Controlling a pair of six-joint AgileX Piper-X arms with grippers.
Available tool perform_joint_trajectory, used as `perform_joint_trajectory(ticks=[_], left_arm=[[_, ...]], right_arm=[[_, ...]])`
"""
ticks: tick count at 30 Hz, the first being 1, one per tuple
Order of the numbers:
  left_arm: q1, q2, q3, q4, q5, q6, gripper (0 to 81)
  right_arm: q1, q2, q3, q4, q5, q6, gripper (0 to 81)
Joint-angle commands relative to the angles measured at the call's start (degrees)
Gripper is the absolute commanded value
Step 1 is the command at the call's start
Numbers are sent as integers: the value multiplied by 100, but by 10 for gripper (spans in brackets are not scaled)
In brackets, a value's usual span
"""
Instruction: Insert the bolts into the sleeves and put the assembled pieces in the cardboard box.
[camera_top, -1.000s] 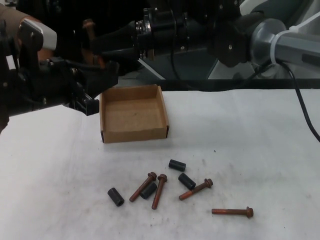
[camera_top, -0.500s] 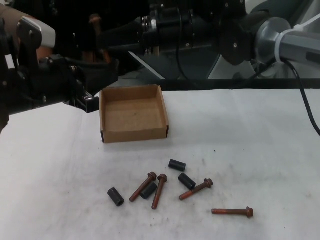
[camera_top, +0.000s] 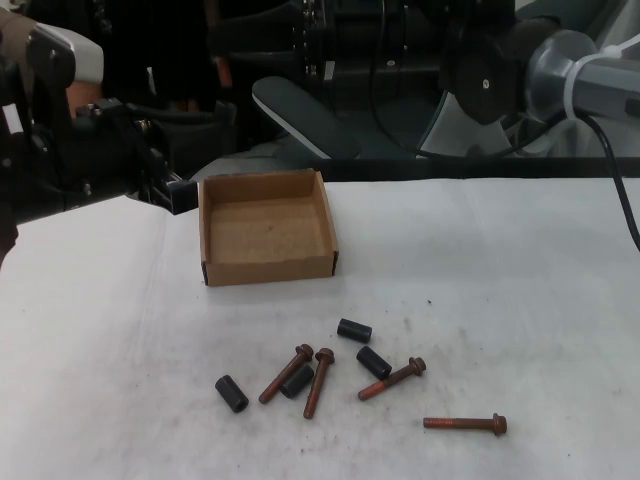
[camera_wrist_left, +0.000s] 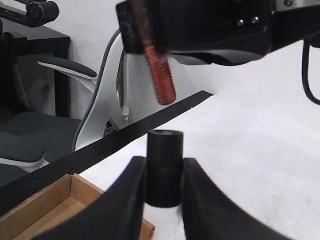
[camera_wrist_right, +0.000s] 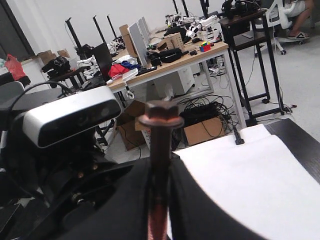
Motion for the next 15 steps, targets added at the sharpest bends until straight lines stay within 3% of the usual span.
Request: perform_joint_trajectory(ticks=[1, 15], left_arm=[[-9, -59, -61, -238, 83, 7, 4], [-9, -59, -61, -257, 83, 8, 4]], right_arm=[[-9, -57, -23, 11, -44, 42, 2], [29, -57, -20, 370, -44, -100, 2]])
